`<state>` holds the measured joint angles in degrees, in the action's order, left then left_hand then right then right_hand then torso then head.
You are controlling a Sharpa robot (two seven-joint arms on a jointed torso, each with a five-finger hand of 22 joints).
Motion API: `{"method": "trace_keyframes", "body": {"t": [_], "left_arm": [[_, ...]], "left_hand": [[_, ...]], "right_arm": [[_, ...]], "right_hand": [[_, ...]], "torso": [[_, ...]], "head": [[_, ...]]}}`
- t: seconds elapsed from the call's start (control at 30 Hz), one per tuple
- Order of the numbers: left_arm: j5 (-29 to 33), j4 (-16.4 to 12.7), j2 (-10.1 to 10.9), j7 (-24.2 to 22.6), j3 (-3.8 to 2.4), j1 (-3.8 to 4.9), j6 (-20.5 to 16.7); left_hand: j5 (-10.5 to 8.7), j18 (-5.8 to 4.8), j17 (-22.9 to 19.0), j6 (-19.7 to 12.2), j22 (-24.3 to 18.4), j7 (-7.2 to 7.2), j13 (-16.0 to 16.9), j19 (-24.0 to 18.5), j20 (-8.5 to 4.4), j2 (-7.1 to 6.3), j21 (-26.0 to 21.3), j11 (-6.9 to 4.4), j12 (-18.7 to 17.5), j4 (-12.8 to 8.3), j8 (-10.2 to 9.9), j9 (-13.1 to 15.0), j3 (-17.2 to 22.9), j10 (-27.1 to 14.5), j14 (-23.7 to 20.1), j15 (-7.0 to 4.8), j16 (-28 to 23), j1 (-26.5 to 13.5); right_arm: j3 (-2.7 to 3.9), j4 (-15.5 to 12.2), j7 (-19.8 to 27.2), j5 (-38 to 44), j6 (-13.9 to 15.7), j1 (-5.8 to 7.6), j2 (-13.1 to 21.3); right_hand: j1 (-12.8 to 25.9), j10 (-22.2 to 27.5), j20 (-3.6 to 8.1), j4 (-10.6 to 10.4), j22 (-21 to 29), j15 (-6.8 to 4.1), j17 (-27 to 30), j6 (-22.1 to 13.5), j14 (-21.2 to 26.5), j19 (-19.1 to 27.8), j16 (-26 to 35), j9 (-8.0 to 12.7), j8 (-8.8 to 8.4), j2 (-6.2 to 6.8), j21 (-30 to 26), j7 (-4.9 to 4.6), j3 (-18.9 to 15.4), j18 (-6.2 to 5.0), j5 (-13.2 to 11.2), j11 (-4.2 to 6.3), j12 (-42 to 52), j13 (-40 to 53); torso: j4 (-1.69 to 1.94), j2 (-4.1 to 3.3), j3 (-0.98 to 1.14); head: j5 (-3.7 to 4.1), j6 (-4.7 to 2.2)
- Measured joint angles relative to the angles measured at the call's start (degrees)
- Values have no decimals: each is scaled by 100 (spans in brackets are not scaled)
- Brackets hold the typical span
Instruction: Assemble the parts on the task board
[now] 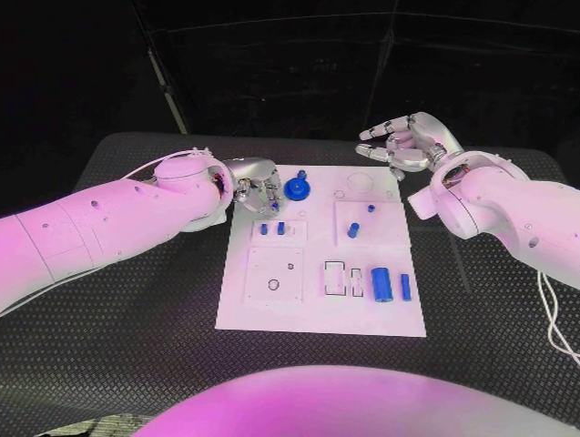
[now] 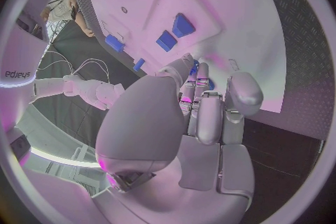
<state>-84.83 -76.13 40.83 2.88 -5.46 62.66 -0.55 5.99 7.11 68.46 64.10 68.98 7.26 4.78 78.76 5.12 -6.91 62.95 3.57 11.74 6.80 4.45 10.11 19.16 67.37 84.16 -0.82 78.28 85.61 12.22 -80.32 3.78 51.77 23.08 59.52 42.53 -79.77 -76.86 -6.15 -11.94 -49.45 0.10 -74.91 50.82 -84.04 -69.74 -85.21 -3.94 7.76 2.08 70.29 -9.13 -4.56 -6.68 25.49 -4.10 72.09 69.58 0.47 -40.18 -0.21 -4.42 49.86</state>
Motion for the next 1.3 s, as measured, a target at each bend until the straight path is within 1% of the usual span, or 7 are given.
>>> {"method": "trace_keyframes", "body": {"t": [0.17,0.43,0.87,1.0,1.07,1.1,1.3], "left_arm": [[4,10,-7,21,-5,0,76],[8,30,-43,36,-8,4,136],[8,54,-84,63,-5,-1,150],[8,58,-88,81,-5,-1,169],[8,61,-91,90,-5,-1,180],[8,63,-93,98,-5,-1,191],[9,72,-104,135,-4,-3,230]], "left_hand": [[0,0,-20,13,0,-13,0,0,0,-24,0,0,0,0,0,-6,0,0,0,0,0,-24],[0,0,-34,20,-1,-21,1,0,0,-24,0,0,-21,0,-4,-22,0,0,0,0,0,-24],[0,1,-34,20,-2,-21,2,0,0,-24,0,2,-21,-1,-1,-10,-1,0,0,0,0,-23],[0,0,-54,20,1,-21,-12,0,0,-53,0,3,-72,-1,-29,-34,-1,0,0,0,0,-53],[0,0,-64,-27,1,1,-12,0,0,-55,0,4,-109,-1,-63,-48,-1,-2,0,0,0,-55],[0,0,-65,-72,1,6,-13,0,0,-80,0,16,-109,9,-63,-62,9,-14,0,0,0,-79],[0,0,-107,-310,-15,26,-17,0,0,-116,-55,44,-160,15,-63,-146,15,-42,0,0,-18,-116]], "right_arm": [[0,4,0,0,0,0,-2],[0,13,0,0,0,0,-13],[0,25,1,0,-1,0,-26],[0,28,1,0,-2,0,-27],[0,28,1,0,-2,0,-27],[0,28,1,0,-2,0,-27],[0,32,2,0,-3,-1,-30]], "right_hand": [[0,0,0,0,0,0,0,0,0,0,0,0,0,0,0,0,0,0,0,0,0,0],[0,0,0,0,0,0,0,0,0,0,0,0,0,0,0,0,0,0,0,0,0,0],[0,0,0,0,0,0,0,0,0,0,0,0,0,0,0,0,0,0,0,0,0,0],[0,0,0,0,0,0,0,0,0,0,0,0,0,0,0,0,0,0,0,0,0,-1],[0,0,0,0,0,0,0,0,0,0,0,0,0,0,0,0,0,0,0,0,0,-1],[0,0,0,0,0,0,0,0,0,0,0,0,0,0,0,0,0,0,0,0,0,-1],[0,0,0,0,10,0,0,0,0,0,0,0,0,0,0,0,0,0,0,0,0,-1]], "torso": [[1,1,0],[0,-1,1],[-4,-2,3],[-4,-2,4],[-4,-1,4],[-4,0,4],[-4,1,5]], "head": [[1,5],[1,7],[4,14],[12,14],[13,14],[13,14],[15,15]]}}
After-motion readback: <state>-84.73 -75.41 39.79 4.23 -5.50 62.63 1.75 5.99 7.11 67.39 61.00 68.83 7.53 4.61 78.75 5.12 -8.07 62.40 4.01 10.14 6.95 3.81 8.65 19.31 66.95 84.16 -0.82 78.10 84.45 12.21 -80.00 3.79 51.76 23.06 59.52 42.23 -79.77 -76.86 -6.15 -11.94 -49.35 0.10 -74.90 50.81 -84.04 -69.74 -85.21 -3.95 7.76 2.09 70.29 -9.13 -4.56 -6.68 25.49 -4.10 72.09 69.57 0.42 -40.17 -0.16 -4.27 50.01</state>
